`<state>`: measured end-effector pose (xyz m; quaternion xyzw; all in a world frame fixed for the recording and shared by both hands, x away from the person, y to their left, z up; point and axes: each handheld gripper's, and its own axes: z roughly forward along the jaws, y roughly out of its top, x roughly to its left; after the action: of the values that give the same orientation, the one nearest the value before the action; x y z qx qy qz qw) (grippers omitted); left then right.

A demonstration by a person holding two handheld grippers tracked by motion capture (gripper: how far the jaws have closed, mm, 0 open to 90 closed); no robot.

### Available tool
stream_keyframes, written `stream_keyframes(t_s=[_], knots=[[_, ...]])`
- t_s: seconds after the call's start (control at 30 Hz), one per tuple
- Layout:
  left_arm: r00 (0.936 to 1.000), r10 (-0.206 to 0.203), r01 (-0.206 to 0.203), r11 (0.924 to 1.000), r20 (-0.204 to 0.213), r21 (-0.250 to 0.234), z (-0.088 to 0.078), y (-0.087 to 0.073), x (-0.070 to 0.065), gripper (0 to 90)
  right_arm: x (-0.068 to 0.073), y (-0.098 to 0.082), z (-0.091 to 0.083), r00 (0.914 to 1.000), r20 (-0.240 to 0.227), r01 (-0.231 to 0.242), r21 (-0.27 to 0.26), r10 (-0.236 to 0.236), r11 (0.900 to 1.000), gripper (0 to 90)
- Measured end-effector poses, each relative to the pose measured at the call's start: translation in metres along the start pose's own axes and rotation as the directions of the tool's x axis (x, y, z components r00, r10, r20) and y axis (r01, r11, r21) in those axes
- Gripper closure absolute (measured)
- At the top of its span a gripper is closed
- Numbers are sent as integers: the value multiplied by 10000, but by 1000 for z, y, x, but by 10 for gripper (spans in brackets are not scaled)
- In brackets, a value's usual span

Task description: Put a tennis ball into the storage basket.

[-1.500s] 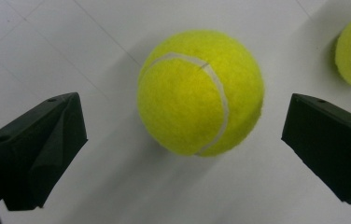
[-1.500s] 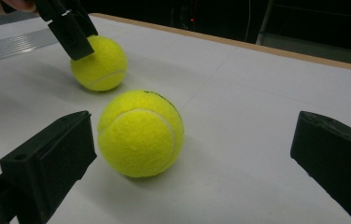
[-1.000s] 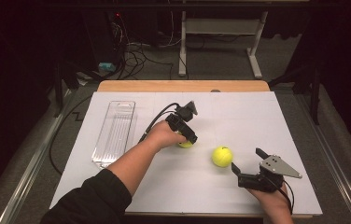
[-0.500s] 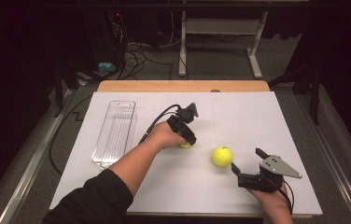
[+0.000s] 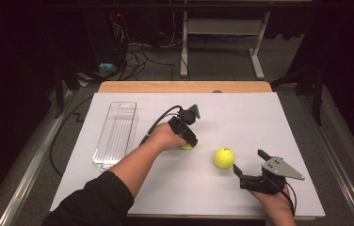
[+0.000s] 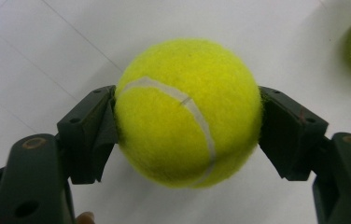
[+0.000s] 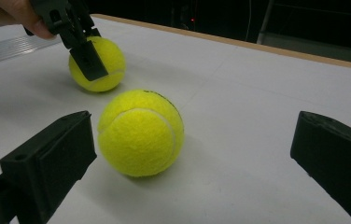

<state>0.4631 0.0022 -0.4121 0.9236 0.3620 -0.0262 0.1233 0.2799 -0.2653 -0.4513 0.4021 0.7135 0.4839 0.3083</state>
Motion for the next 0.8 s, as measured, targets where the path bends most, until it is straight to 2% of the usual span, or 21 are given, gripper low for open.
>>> stream_keyframes(t_s=[0.47,0.57,0.8], knots=[[10000,58,-58,10000,42,-13,0,0,2,268,-1,0,0,10000,31,-3,-5,3,10000,0],[9998,-106,107,9999,146,-66,0,-1,3,269,-1,0,0,10000,30,3,-12,-3,10000,0],[9999,-138,138,9999,7,-9,-2,-1,2,269,-1,0,-1,10000,67,-44,5,44,10000,0]])
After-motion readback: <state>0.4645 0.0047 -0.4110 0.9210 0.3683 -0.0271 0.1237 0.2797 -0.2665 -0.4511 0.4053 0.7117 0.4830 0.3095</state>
